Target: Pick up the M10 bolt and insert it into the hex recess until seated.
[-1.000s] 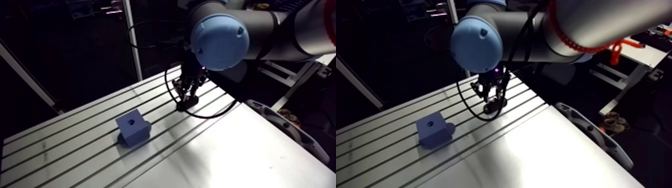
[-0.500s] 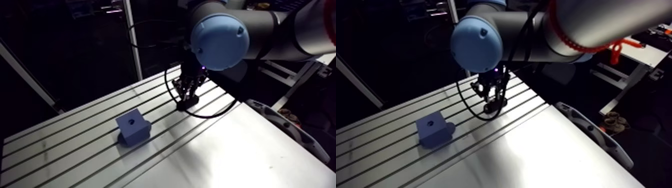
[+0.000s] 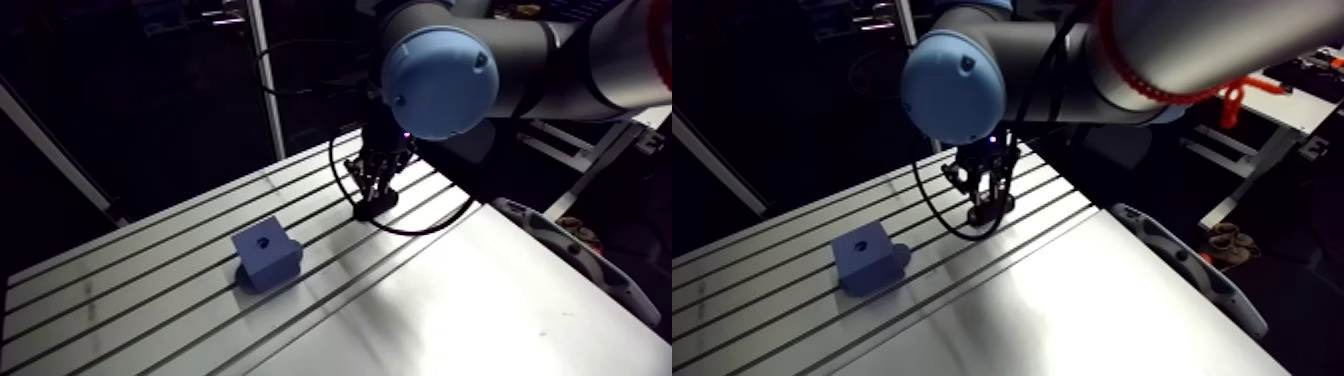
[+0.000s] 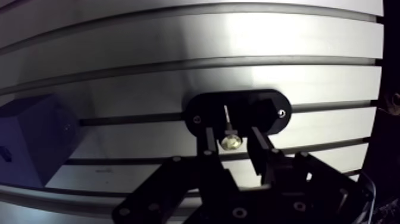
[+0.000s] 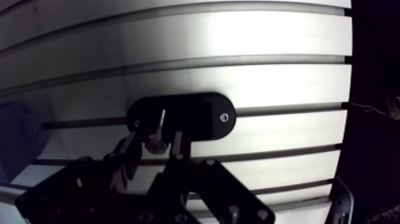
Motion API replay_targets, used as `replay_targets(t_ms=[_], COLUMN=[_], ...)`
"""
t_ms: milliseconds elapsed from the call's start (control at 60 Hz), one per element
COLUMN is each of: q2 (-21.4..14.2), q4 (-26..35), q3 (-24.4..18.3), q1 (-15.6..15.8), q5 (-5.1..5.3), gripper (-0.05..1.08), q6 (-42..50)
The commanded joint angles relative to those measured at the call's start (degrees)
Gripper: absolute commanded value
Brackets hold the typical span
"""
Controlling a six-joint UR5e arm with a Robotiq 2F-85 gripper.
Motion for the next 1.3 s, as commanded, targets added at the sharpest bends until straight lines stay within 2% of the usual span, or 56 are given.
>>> replay_targets(t_ms=[17,1300], q2=[0.05,0.31], q4=[0.01,0.01], q3=[0.01,-0.17], q1=[0.14,0.41], q5=[0.04,-0.32], gripper=[0.60,0.67], q6=[0.10,0.01])
